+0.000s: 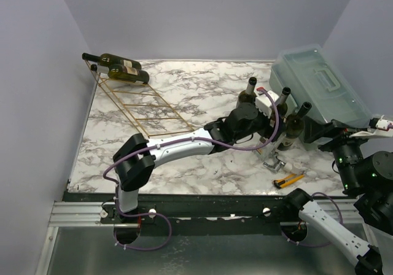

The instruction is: Put the wine bottle on the wine rack

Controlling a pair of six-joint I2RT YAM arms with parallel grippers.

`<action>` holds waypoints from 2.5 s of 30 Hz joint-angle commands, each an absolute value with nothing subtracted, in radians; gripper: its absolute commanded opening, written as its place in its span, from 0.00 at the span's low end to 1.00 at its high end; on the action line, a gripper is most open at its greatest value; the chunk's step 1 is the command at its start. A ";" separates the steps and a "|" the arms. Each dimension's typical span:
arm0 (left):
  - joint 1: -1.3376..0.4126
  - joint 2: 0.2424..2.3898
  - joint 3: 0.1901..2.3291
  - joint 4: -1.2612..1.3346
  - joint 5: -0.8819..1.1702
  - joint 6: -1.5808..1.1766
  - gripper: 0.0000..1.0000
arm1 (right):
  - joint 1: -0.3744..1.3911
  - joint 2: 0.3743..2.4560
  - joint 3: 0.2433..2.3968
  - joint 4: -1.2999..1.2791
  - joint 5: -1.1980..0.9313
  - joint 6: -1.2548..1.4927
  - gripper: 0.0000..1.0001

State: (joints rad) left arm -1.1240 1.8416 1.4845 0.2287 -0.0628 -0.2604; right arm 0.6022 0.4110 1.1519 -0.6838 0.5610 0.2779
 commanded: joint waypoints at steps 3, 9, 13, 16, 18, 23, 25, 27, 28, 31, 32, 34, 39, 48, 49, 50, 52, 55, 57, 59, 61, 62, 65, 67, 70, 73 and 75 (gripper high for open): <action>-1.143 1.899 1.561 0.189 -0.139 -0.228 0.79 | 0.607 0.395 1.129 -0.706 0.586 0.264 1.00; -1.146 1.936 1.607 0.160 -0.150 -0.206 0.72 | 0.607 0.397 1.117 -0.704 0.587 0.265 1.00; -1.148 1.960 1.629 0.152 -0.140 -0.210 0.70 | 0.607 0.396 1.115 -0.703 0.583 0.267 1.00; -1.149 1.971 1.639 0.146 -0.144 -0.212 0.67 | 0.607 0.396 1.114 -0.705 0.585 0.266 1.00; -1.149 1.975 1.643 0.139 -0.151 -0.213 0.63 | 0.607 0.396 1.115 -0.708 0.585 0.268 1.00; -1.149 1.962 1.648 0.103 -0.158 -0.214 0.48 | 0.607 0.391 1.114 -0.712 0.589 0.270 1.00; -1.149 1.948 1.653 0.075 -0.154 -0.216 0.41 | 0.607 0.390 1.115 -0.712 0.588 0.271 1.00; -1.149 1.928 1.655 0.052 -0.144 -0.216 0.34 | 0.607 0.391 1.114 -0.712 0.588 0.271 1.00; -1.148 1.912 1.653 0.042 -0.139 -0.217 0.32 | 0.607 0.392 1.112 -0.710 0.588 0.271 1.00; -1.148 1.867 1.636 0.014 -0.141 -0.216 0.23 | 0.607 0.390 1.110 -0.706 0.587 0.273 1.00; -1.149 1.847 1.627 0.005 -0.148 -0.215 0.20 | 0.607 0.390 1.108 -0.705 0.585 0.273 1.00; -1.149 1.814 1.614 -0.010 -0.169 -0.212 0.14 | 0.608 0.390 1.104 -0.700 0.583 0.273 1.00; -1.147 1.738 1.609 -0.096 -0.241 -0.202 0.00 | 0.607 0.389 1.081 -0.664 0.568 0.275 1.00; -1.088 1.579 1.556 -0.120 -0.323 -0.251 0.00 | 0.607 0.428 1.043 -0.589 0.548 0.278 1.00; -1.070 1.565 1.553 -0.120 -0.321 -0.254 0.00 | 0.607 0.434 1.035 -0.576 0.545 0.278 1.00; -1.056 1.549 1.550 -0.120 -0.322 -0.256 0.00 | 0.607 0.440 1.029 -0.561 0.542 0.279 1.00; -1.014 1.518 1.542 -0.120 -0.321 -0.270 0.00 | 0.607 0.462 1.016 -0.533 0.534 0.279 1.00; -0.919 1.474 1.526 -0.120 -0.293 -0.328 0.00 | 0.608 0.505 0.993 -0.485 0.522 0.279 1.00; -0.845 1.452 1.515 -0.120 -0.267 -0.366 0.00 | 0.607 0.536 0.979 -0.441 0.510 0.276 1.00; -0.779 1.438 1.520 -0.126 -0.241 -0.371 0.00 | 0.608 0.569 0.968 -0.398 0.496 0.269 1.00; -0.725 1.433 1.540 -0.146 -0.240 -0.366 0.00 | 0.607 0.605 0.964 -0.360 0.480 0.257 1.00; -0.706 1.433 1.551 -0.151 -0.241 -0.354 0.00 | 0.607 0.626 0.964 -0.343 0.475 0.252 1.00; -0.655 1.432 1.578 -0.157 -0.258 -0.327 0.00 | 0.608 0.681 0.960 -0.292 0.457 0.247 1.00; -0.616 1.437 1.590 -0.156 -0.265 -0.341 0.00 | 0.607 0.713 0.951 -0.258 0.426 0.260 1.00; -0.561 1.455 1.608 -0.153 -0.273 -0.371 0.00 | 0.607 0.761 0.933 -0.202 0.363 0.282 1.00; -0.511 1.479 1.619 -0.135 -0.283 -0.386 0.00 | 0.607 0.820 0.926 -0.159 0.304 0.302 1.00; -0.474 1.496 1.623 -0.116 -0.282 -0.394 0.00 | 0.608 0.851 0.921 -0.118 0.267 0.307 1.00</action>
State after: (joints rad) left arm -0.5430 1.4925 1.5375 -0.2794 -0.2703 -0.3435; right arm 0.6022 0.8040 0.9394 -0.2314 0.3790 0.2806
